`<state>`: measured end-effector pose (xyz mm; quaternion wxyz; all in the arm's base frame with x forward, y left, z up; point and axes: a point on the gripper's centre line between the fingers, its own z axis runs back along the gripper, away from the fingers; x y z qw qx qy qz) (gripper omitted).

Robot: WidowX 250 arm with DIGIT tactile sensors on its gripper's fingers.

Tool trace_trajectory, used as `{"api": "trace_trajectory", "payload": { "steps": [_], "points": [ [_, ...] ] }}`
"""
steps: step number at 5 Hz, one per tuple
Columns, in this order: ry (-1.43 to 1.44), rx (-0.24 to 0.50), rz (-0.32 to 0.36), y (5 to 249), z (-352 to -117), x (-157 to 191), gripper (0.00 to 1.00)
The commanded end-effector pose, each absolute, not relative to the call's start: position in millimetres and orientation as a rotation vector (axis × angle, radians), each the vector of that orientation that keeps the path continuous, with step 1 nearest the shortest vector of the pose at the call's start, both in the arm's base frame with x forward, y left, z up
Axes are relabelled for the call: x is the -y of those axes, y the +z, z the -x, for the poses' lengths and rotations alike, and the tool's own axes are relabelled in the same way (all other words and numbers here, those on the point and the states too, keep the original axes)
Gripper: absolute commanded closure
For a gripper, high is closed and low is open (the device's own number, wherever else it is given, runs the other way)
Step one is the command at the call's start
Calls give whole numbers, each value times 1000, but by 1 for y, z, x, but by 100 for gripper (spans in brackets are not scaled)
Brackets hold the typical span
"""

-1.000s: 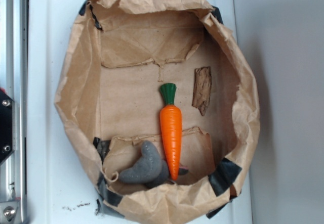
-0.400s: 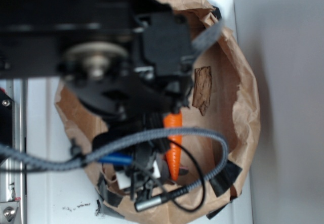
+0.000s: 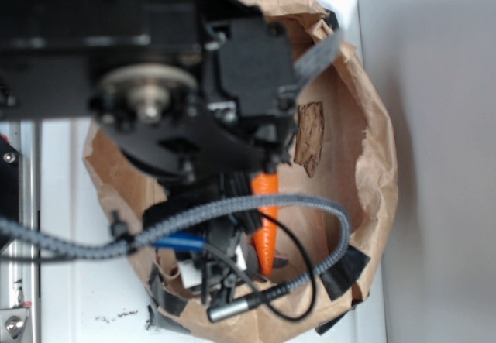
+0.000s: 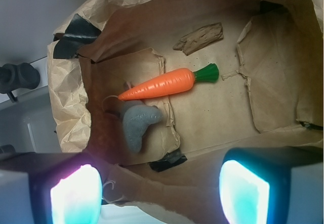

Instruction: Grab the gray animal.

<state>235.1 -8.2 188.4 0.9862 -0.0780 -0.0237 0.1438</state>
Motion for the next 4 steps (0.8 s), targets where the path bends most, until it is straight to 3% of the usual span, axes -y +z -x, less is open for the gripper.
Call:
{"api": "trace_trajectory", "payload": {
  "steps": [1,2,3,4],
  "points": [
    [373,102,33,130,-260,-3,0],
    [368,113,-7,102,-259,5,0],
    [320,100,77,85,-250,32,0],
    [316,59,199,88,-250,46,0]
  ]
}}
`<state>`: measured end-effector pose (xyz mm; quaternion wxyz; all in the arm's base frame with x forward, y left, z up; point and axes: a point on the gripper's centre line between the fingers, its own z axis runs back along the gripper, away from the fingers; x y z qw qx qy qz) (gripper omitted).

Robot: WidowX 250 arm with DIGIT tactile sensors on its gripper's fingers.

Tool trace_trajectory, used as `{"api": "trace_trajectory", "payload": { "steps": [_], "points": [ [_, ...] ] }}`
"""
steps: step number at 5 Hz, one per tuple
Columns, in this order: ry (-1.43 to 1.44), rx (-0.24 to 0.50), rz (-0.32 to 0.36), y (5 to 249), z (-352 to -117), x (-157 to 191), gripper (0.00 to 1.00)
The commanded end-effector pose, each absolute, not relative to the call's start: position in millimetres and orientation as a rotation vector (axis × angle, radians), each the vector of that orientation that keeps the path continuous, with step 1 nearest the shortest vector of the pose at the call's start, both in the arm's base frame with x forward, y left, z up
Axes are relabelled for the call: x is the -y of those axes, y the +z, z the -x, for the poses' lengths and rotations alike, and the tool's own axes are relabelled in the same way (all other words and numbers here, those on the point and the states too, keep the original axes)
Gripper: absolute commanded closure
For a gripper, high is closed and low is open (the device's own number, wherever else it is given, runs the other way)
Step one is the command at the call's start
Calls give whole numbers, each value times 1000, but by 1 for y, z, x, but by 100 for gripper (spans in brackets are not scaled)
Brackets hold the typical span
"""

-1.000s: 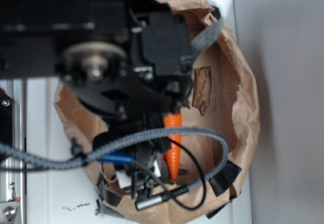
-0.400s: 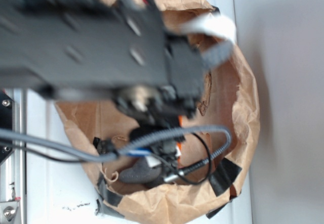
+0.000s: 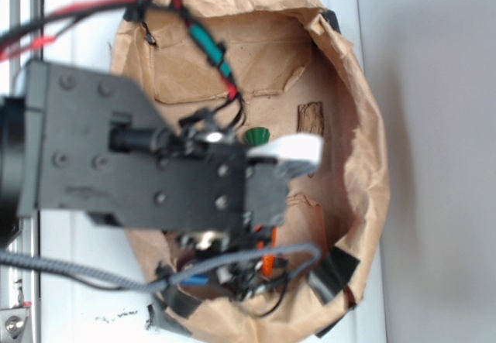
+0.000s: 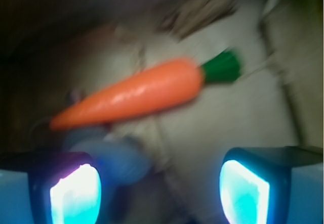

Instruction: Grab the gray animal.

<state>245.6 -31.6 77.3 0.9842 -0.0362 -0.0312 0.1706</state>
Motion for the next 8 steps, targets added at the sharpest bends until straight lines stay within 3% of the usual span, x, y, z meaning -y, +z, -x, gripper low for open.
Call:
{"api": "trace_trajectory", "payload": {
  "steps": [1,2,3,4,6,7,8],
  "points": [
    [325,76,315,86,-255,50,0],
    [338,66,278,68,-262,55,0],
    [350,66,195,52,-267,55,0],
    [398,61,194,56,-273,51,100],
    [451,130,290,120,-276,20,100],
    [546,168,250,170,-270,-23,100],
    [614,212,34,187,-265,-30,100]
  ]
}}
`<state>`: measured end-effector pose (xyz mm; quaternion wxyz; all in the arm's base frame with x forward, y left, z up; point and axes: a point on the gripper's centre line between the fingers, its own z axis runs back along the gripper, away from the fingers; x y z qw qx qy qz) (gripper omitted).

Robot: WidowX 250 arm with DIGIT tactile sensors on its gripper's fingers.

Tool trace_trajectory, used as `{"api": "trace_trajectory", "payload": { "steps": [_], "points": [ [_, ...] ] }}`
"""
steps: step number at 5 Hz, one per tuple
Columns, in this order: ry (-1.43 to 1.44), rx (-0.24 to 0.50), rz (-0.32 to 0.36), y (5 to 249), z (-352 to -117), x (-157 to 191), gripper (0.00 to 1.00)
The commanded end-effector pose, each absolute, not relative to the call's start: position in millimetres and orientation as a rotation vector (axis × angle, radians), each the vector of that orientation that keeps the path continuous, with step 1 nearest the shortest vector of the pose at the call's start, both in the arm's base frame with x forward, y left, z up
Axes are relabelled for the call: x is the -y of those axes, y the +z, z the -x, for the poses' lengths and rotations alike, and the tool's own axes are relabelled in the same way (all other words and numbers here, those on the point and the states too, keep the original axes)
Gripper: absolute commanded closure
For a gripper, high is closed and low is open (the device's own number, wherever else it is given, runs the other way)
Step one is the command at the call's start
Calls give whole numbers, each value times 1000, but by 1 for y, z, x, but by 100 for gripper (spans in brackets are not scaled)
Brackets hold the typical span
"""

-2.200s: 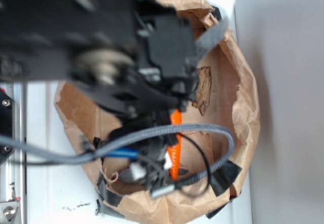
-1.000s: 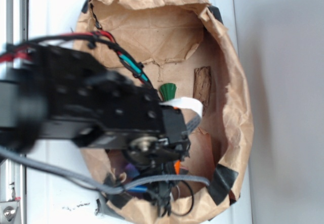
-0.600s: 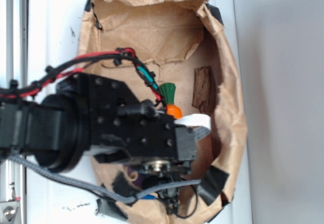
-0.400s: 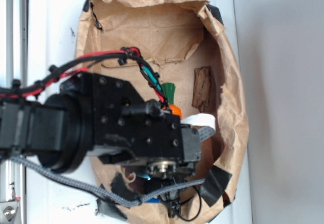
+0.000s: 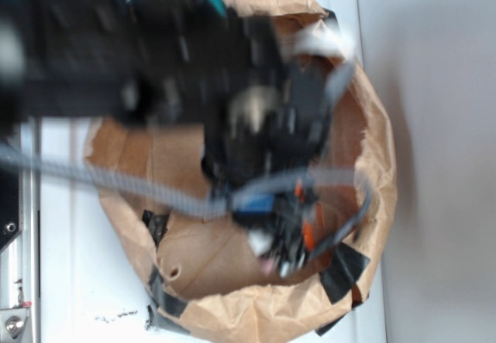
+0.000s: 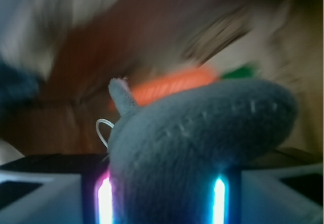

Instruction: Grab the gray animal.

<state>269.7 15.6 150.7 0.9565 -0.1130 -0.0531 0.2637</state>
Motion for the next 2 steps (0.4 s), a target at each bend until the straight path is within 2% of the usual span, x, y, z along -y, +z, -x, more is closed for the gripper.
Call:
{"api": "trace_trajectory", "payload": {
  "steps": [1,2],
  "points": [
    [629,246,-43,195,-258,-29,100],
    [606,243,-138,201,-251,-23,99]
  ]
}}
